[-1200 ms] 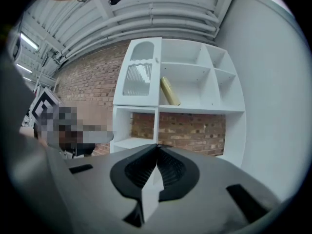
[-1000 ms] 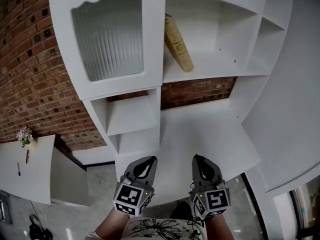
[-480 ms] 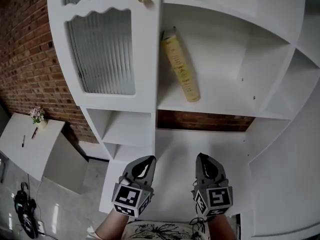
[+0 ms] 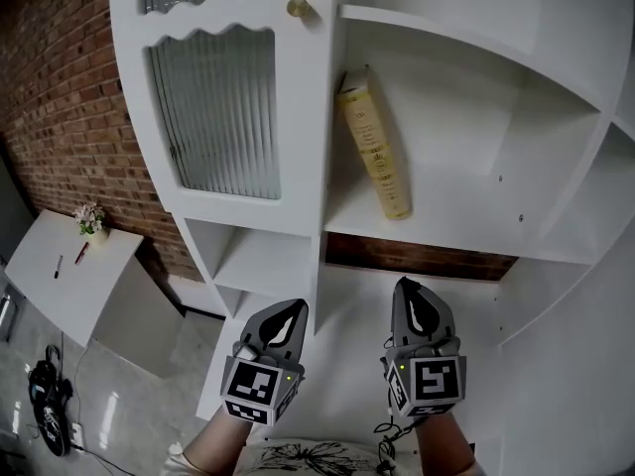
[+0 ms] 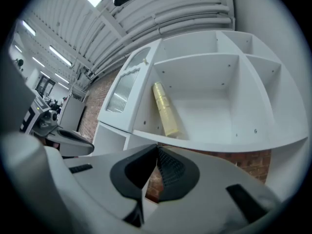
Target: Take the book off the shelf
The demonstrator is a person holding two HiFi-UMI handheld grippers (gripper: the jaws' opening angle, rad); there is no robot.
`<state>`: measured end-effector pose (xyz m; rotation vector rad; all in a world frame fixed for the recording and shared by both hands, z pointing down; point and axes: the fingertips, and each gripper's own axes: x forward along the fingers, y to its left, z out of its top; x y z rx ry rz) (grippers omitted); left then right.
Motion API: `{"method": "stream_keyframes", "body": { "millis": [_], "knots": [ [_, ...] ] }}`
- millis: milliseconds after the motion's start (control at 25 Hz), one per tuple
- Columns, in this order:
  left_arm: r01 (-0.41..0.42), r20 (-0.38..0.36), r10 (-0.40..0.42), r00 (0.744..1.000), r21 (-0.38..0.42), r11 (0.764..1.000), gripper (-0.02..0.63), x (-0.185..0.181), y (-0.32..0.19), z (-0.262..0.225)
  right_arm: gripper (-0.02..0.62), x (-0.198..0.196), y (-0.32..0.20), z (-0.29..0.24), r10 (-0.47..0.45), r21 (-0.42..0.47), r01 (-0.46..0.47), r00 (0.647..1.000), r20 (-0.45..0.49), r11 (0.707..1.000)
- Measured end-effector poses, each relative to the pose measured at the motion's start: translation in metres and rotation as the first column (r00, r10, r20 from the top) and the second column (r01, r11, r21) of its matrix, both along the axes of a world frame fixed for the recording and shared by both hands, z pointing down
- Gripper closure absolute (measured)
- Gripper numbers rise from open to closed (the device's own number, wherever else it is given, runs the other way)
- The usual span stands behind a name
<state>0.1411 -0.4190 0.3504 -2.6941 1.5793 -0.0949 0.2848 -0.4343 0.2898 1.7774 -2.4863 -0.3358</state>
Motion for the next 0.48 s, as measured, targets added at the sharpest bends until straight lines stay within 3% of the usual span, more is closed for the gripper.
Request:
{"method": "stream_keyframes", "body": {
  "millis": [160, 360, 480],
  "knots": [
    [0.008, 0.003, -0.008, 1.0, 0.026, 1.0, 0.594, -0.02, -0.004, -0.01, 0.572, -0.011, -0.016, -0.039, 0.029, 0.065, -0.027, 0.999, -0.03, 0.998],
    [0.014, -0.017, -0.013, 1.0, 0.077, 0.997, 0.594, -0.036, -0.011, -0.029, 0.375, -0.028, -0.046, -0.087, 0.068, 0.124, -0.057, 0.994, -0.083, 0.991],
    [0.005, -0.019, -0.003, 1.0, 0.117, 0.993, 0.594, -0.037, -0.012, -0.041, 0.308, -0.036, -0.073, -0.105, 0.114, 0.136, -0.098, 0.987, -0.112, 0.986]
  ]
}}
